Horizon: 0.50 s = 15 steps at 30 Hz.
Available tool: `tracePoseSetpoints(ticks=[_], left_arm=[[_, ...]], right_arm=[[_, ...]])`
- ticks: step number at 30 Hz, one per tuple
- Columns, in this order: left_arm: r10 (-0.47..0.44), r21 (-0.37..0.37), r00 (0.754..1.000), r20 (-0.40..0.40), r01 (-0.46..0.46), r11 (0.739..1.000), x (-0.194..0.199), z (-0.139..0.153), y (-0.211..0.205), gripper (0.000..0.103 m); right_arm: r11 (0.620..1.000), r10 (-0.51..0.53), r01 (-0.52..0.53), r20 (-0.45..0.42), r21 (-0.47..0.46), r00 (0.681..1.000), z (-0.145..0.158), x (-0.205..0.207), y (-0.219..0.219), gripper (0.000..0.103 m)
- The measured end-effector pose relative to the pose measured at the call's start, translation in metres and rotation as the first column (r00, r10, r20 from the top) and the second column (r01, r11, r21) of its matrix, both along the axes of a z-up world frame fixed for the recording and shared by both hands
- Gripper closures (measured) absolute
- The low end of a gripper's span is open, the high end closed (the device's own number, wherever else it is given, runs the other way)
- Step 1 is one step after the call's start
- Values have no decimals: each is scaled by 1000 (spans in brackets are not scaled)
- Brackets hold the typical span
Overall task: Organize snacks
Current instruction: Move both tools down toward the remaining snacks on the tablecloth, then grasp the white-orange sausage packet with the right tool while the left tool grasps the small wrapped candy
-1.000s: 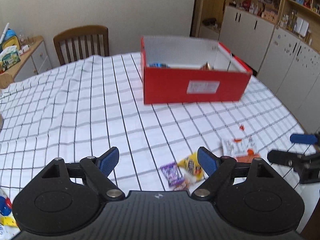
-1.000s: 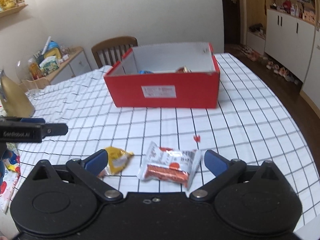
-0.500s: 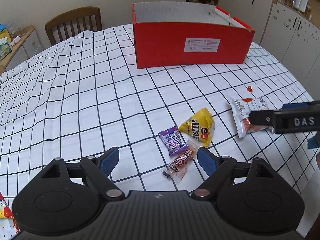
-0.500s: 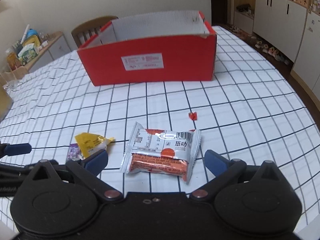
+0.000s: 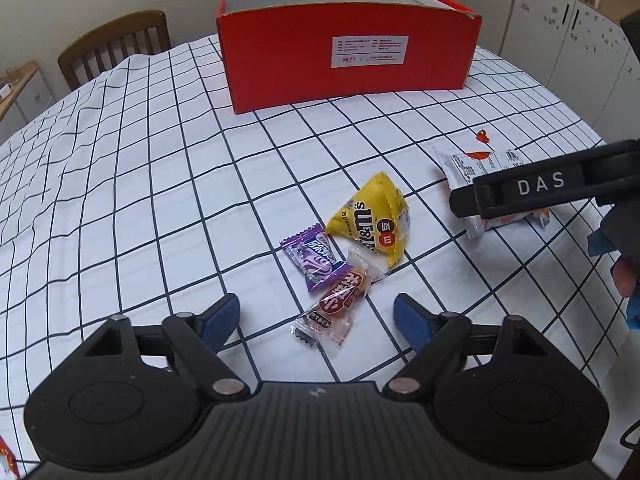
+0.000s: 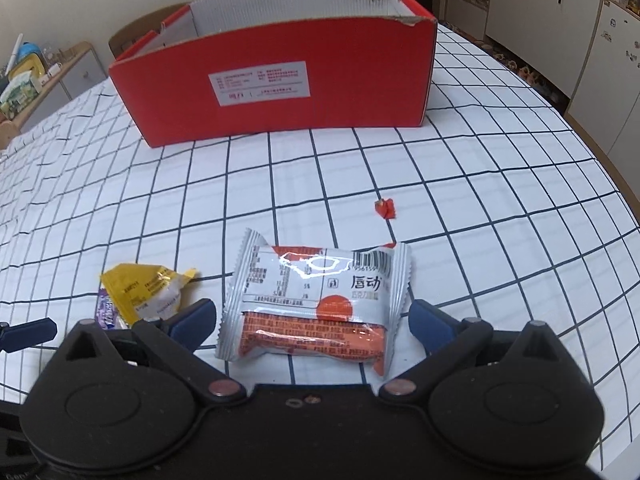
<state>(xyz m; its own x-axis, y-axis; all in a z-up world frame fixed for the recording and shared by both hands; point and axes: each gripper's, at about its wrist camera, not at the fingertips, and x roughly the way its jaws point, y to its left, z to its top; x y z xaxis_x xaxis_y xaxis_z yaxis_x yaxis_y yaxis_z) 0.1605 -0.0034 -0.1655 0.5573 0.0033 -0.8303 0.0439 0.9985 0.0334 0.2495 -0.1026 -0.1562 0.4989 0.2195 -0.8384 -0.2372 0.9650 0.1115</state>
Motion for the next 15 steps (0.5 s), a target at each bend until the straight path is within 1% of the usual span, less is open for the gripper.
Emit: tracePoseSetpoints(ticks=[1, 2, 4, 6, 8, 11, 15], left_arm=[[-9, 4, 1000, -5, 9, 1000, 1, -1, -1, 32], [-15, 8, 1000, -7, 16, 1000, 2, -2, -2, 37], [-22, 8, 1000, -4, 22, 1000, 3, -2, -4, 40], [-29, 3, 1000, -7, 29, 1000, 3, -1, -5, 49], [-39, -9, 999, -12, 39, 999, 1, 1, -7, 53], [-78, -70, 996, -37, 76, 995, -3, 3, -10, 54], [-135, -96, 990, -42, 131, 987, -5, 5, -19, 54]], right_arm=[[1000, 0, 0, 3, -6, 1000, -1, 0, 1, 0], [1000, 1, -1, 6, -11, 1000, -1, 0, 2, 0], [1000, 8, -8, 2, -13, 1000, -2, 1, 3, 1], [1000, 9, -9, -4, -13, 1000, -2, 2, 4, 3], [1000, 8, -8, -6, -12, 1000, -2, 3, 3, 3], [1000, 10, -10, -9, -8, 1000, -1, 4, 3, 4], [1000, 11, -11, -11, -3, 1000, -1, 4, 2, 5]])
